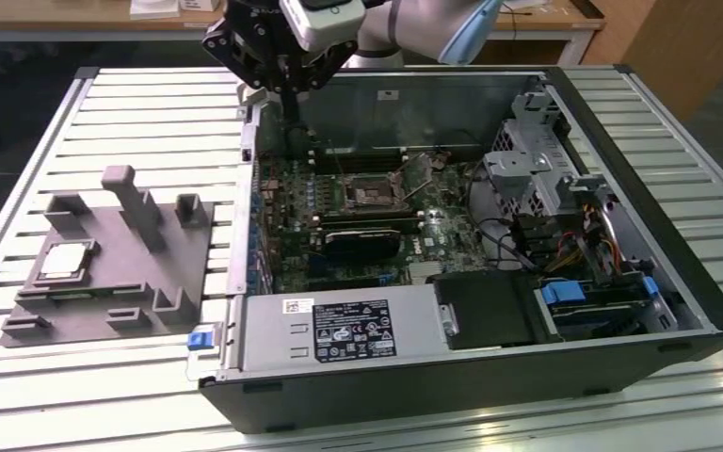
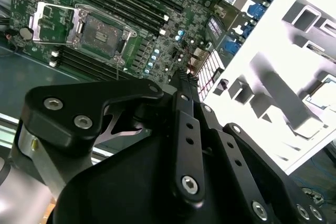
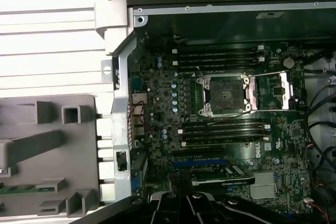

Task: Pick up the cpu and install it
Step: 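Reach for the cpu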

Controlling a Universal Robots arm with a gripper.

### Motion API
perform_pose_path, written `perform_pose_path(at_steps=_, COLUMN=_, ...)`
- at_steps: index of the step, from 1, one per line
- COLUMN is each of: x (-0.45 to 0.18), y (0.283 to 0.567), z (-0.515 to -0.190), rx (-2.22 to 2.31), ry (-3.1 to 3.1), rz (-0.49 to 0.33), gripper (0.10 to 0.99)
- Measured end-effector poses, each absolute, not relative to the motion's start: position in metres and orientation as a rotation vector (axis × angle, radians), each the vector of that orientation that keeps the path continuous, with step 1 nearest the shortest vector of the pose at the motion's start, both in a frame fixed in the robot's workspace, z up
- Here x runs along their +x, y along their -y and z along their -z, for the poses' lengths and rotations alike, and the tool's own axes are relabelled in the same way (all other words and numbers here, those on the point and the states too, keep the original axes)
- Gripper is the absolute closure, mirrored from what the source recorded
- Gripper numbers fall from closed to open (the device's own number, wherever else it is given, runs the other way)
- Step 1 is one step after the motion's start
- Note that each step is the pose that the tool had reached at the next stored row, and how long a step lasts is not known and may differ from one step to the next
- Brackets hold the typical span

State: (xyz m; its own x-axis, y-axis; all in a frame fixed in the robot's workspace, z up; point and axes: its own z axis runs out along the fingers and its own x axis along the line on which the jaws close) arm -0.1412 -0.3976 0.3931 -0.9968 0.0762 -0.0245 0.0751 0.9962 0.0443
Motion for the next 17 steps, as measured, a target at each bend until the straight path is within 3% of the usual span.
perform_pose_path(at_steps=17, x=-0.152, y=0.398, z=-0.393, rx=0.118, ry=-3.112, rz=-0.068, gripper=0.980)
